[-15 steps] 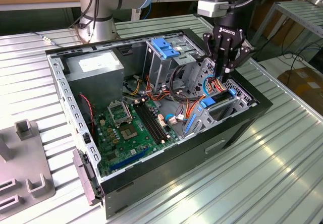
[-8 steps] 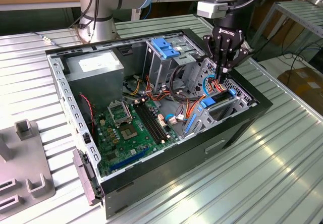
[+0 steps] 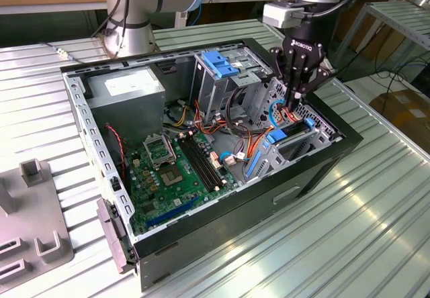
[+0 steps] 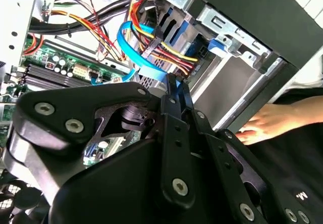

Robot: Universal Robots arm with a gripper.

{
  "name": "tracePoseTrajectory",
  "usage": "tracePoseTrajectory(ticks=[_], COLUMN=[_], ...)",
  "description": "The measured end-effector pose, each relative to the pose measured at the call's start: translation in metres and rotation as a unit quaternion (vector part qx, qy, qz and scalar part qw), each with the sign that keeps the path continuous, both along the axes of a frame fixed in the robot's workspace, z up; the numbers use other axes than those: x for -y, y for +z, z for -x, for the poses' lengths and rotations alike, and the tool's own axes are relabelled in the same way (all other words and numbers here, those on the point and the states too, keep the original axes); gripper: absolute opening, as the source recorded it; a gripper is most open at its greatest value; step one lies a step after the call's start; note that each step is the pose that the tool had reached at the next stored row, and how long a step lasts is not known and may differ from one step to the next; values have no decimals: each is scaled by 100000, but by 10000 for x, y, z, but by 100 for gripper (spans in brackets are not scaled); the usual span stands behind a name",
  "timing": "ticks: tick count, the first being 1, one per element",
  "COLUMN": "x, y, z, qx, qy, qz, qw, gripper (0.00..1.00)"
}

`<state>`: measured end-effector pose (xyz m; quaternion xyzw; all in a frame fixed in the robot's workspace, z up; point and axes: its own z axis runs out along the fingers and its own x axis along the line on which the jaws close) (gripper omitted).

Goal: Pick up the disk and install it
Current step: 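Insert the second disk wire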

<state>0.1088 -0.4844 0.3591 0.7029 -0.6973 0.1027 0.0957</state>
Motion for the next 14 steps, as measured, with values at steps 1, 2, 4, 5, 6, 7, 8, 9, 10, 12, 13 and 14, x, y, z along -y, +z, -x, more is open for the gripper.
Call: tracePoseTrajectory(ticks=[1, 2, 4, 5, 6, 7, 8, 9, 10, 12, 13, 14], x=[12, 28, 52, 61, 80, 92, 98, 109, 116, 132, 145, 150], y=[-1, -2, -4, -6, -9, -12, -14, -18, -21, -27, -31, -34], z=[11, 28, 57, 71, 101, 122, 132, 146, 155, 172, 179, 183], qx=[63, 231, 593, 788, 1268, 1659, 1875, 2310, 2645, 3380, 3837, 4110], qy=[-1, -2, 1, 0, 1, 4, 5, 11, 25, 58, 107, 156], qz=[-140, -273, -420, -472, -569, -644, -682, -756, -804, -908, -942, -955], qw=[100000, 99999, 99997, 99996, 99990, 99984, 99980, 99970, 99962, 99939, 99922, 99911], gripper=[16, 16, 16, 16, 16, 16, 16, 16, 16, 16, 16, 16])
